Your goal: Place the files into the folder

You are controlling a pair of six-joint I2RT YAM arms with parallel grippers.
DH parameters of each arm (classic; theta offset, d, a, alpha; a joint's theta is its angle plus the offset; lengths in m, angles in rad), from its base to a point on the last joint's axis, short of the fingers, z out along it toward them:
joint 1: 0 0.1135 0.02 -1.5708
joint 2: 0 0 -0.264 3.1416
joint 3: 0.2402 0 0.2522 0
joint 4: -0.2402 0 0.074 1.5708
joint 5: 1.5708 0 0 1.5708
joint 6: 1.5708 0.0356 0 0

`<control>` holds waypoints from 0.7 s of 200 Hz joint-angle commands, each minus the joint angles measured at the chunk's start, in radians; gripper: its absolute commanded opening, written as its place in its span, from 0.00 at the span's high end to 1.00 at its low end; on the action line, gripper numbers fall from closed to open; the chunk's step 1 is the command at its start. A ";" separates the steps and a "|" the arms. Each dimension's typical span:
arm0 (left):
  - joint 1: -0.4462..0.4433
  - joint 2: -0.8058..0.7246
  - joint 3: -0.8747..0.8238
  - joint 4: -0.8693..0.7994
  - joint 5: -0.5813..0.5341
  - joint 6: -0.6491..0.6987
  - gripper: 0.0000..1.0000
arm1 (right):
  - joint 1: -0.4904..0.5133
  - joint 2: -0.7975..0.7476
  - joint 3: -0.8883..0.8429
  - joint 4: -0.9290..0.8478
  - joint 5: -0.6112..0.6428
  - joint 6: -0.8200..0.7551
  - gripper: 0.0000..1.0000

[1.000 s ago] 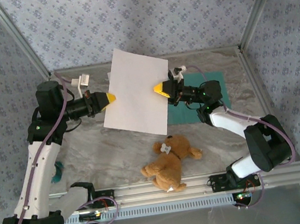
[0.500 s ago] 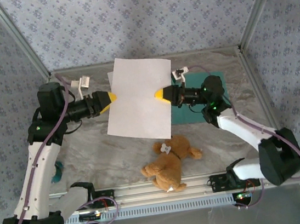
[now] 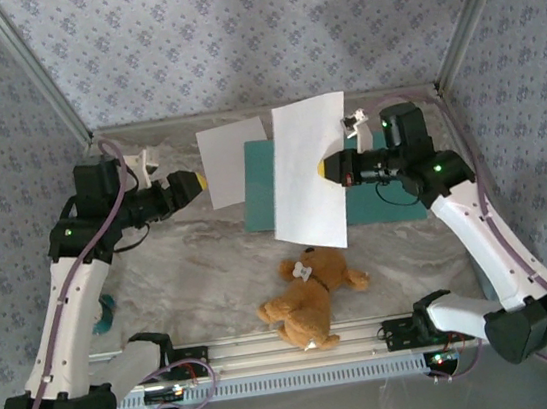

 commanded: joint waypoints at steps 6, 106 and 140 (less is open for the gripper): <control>-0.040 0.047 -0.061 0.117 -0.060 -0.030 0.29 | -0.009 -0.007 0.120 -0.225 0.207 -0.186 1.00; -0.314 0.512 -0.056 0.417 -0.335 -0.081 0.32 | -0.031 -0.081 0.184 -0.270 0.356 -0.270 1.00; -0.352 0.720 0.023 0.448 -0.300 -0.127 0.32 | -0.033 -0.084 0.186 -0.296 0.387 -0.287 1.00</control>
